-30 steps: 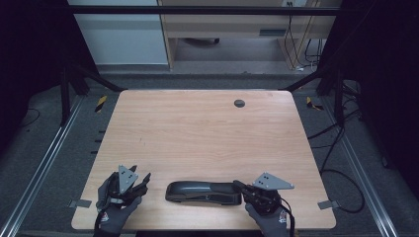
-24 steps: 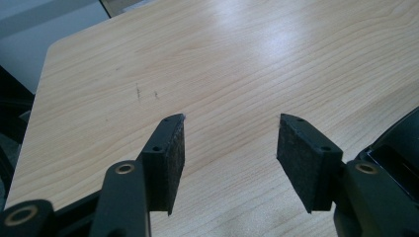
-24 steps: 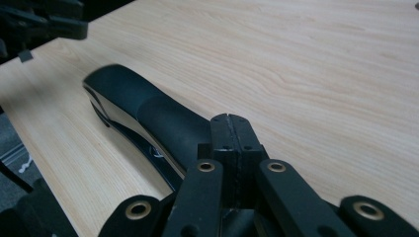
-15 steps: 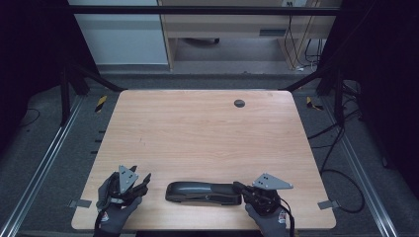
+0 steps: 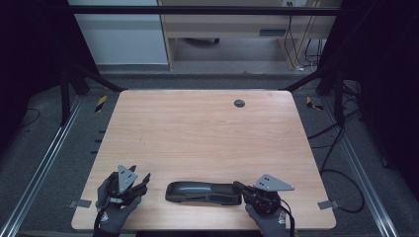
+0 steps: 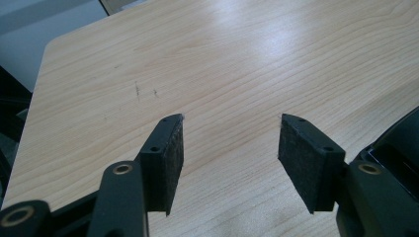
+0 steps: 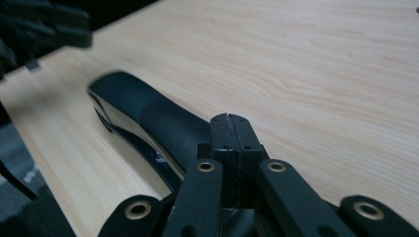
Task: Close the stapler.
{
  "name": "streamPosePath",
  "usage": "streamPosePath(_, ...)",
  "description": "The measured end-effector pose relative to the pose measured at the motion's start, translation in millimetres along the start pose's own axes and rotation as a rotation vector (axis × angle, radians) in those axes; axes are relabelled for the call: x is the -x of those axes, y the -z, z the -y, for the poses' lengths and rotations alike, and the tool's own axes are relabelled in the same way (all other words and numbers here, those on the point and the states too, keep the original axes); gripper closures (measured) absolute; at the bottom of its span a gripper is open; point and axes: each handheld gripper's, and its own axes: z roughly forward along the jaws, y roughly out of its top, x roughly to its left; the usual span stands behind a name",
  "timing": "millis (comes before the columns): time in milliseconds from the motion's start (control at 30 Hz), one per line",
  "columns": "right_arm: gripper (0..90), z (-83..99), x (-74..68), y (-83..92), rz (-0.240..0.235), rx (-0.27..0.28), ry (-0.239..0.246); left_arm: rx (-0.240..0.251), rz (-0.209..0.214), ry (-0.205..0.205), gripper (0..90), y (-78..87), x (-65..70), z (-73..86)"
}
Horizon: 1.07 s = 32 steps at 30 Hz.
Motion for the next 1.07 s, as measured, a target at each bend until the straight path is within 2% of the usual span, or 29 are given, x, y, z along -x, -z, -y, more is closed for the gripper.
streamPosePath(133, 86.8, -7.2, -2.2, 3.8, 0.005, 0.034, 0.011, -0.001, 0.003, 0.006, 41.7, -0.2, -1.1, 0.5)
streamPosePath(300, 82.4, -9.0, 2.5, 4.1, 0.058, 0.036, 0.005, -0.006, 0.008, 0.004, 40.1, -2.3, -1.7, 1.5)
streamPosePath(433, 78.1, -10.2, 11.3, 7.2, 0.096, 0.045, -0.021, -0.021, 0.023, 0.025, 39.1, -5.7, -5.2, 4.2)
streamPosePath(567, 70.1, -8.8, 27.6, 12.0, 0.171, 0.042, -0.056, -0.025, 0.032, 0.037, 38.0, -8.3, -9.1, 6.6)
streamPosePath(733, 55.0, 1.0, 55.0, 16.1, 0.272, 0.018, -0.065, -0.036, 0.026, 0.048, 37.0, -10.7, -15.8, 9.5)
streamPosePath(867, 49.7, 9.6, 75.7, 16.0, 0.326, -0.046, -0.110, -0.046, 0.021, 0.066, 36.7, -12.6, -21.9, 11.8)
streamPosePath(1067, 44.9, 20.9, 97.5, 23.9, 0.399, -0.083, -0.135, -0.083, 0.011, 0.078, 34.8, -16.9, -31.3, 15.9)
